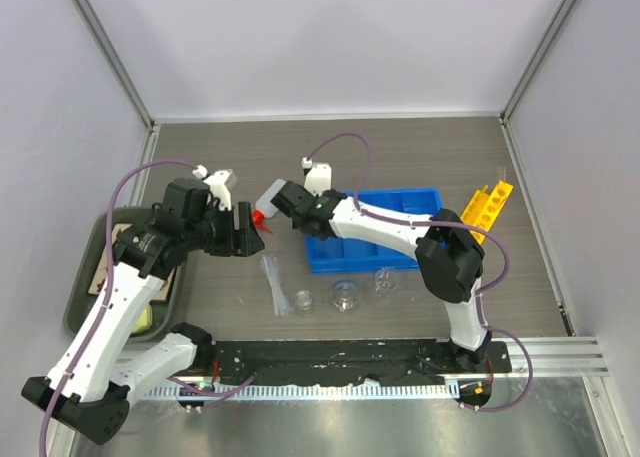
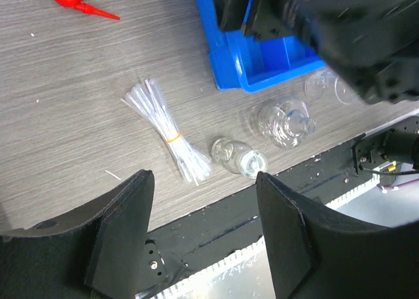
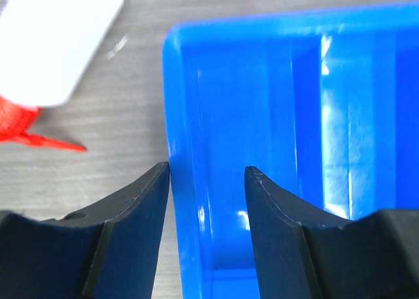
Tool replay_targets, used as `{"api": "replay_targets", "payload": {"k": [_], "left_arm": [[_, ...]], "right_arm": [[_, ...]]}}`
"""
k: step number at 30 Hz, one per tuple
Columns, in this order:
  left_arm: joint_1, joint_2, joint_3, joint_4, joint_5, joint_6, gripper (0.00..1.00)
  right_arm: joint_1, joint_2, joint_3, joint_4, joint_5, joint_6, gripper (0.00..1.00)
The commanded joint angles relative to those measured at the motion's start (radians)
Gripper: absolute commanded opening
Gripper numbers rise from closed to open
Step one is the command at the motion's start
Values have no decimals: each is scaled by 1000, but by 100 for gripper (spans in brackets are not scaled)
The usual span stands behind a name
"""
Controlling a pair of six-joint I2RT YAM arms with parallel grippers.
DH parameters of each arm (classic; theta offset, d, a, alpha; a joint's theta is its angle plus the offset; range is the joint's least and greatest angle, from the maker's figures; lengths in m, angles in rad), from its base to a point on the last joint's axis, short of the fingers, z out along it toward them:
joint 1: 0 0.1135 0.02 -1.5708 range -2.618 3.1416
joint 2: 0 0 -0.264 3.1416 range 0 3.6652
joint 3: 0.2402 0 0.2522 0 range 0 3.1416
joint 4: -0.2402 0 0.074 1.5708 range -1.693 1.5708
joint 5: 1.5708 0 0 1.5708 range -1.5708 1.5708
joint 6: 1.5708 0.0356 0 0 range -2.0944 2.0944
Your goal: Organize the chemistry lab equipment
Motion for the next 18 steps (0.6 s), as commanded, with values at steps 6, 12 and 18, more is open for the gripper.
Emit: {"api": "replay_targets", "payload": {"k": [6, 12, 18], "left_arm": [[50, 74, 33, 107, -7, 3, 68], [122, 113, 5, 130, 14, -20, 67], [203, 112, -81, 167, 17, -86, 67]], "right_arm": [[-95, 22, 228, -55, -84, -175, 56], [-97, -40, 303, -129, -68, -231, 57], [-75, -220, 226, -316, -95, -256, 57]]}}
